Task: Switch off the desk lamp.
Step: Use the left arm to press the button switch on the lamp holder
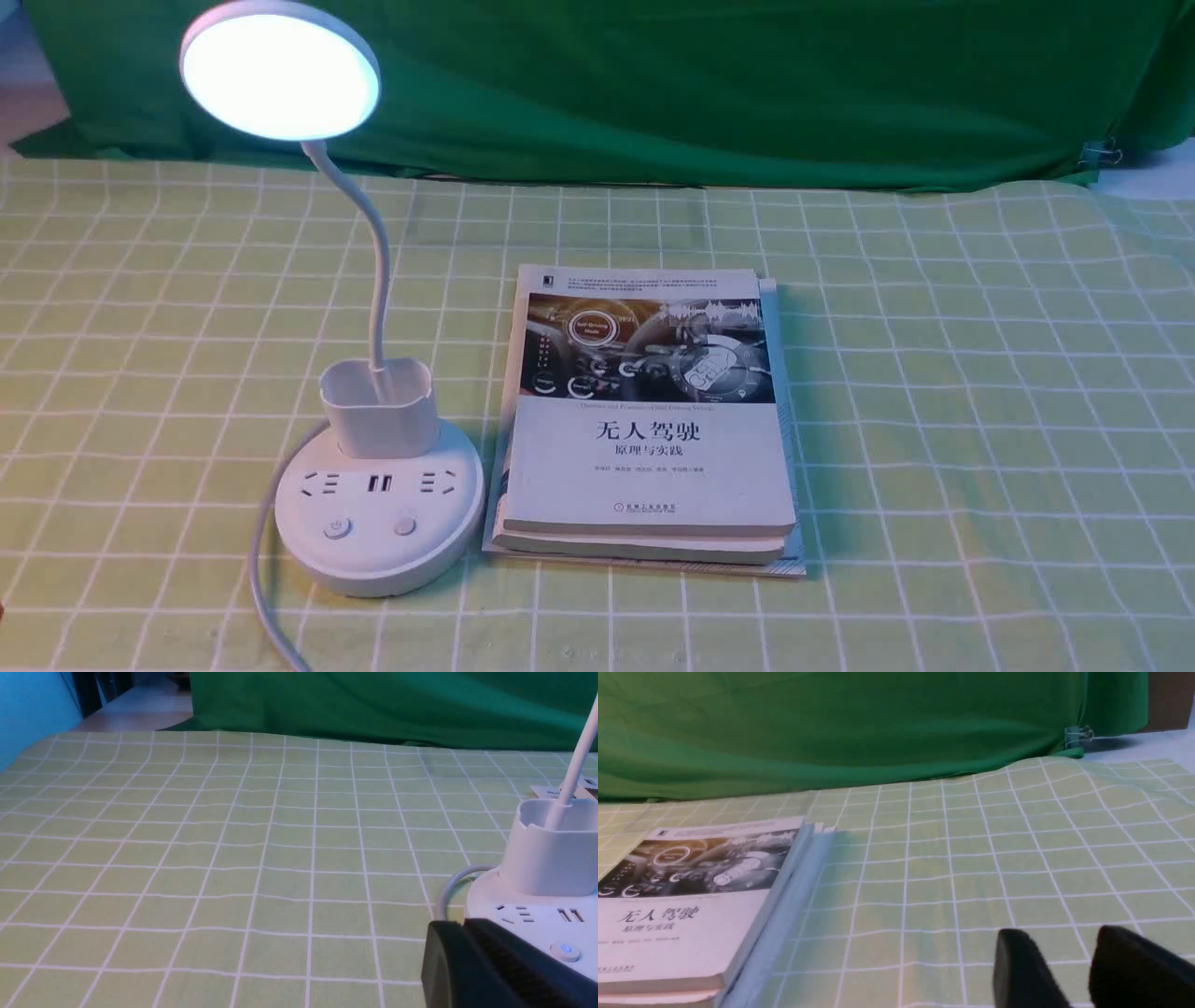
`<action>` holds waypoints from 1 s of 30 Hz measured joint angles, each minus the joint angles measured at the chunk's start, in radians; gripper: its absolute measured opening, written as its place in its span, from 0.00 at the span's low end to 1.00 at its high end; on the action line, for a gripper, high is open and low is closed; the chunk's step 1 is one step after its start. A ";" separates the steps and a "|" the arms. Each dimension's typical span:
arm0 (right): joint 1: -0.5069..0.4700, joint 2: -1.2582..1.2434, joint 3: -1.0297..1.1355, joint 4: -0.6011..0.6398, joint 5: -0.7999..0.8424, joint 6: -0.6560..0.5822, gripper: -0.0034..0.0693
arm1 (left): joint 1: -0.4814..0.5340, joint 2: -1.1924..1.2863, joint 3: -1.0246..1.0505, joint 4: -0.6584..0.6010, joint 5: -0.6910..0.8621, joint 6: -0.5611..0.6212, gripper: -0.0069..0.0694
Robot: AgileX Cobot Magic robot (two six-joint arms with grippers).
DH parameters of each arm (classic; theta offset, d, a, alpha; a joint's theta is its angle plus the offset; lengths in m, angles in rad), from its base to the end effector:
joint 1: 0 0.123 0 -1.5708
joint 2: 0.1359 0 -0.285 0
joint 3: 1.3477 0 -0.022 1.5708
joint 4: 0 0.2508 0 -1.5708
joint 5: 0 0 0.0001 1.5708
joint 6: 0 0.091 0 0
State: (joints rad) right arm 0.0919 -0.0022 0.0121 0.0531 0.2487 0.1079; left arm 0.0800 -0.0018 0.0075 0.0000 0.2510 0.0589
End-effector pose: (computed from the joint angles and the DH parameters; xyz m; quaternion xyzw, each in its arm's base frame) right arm 0.0552 0.0063 0.1867 0.0216 0.7646 0.0857 0.6384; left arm 0.0552 0.0044 0.1880 -0.0081 0.7644 0.0447 0.6432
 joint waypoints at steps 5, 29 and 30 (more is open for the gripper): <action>0.000 0.000 0.000 0.000 0.000 0.000 0.37 | 0.000 0.000 0.000 0.000 0.000 0.000 0.09; 0.000 0.000 0.000 0.000 0.001 0.000 0.37 | 0.000 0.055 -0.124 -0.443 -0.140 -0.326 0.09; 0.000 0.000 0.000 0.000 0.001 0.000 0.37 | 0.000 0.084 -0.156 -0.430 -0.086 -0.311 0.09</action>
State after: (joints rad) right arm 0.0919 -0.0022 0.0121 0.0531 0.2496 0.1077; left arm 0.0800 0.0822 -0.1481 -0.4303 0.1648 -0.2522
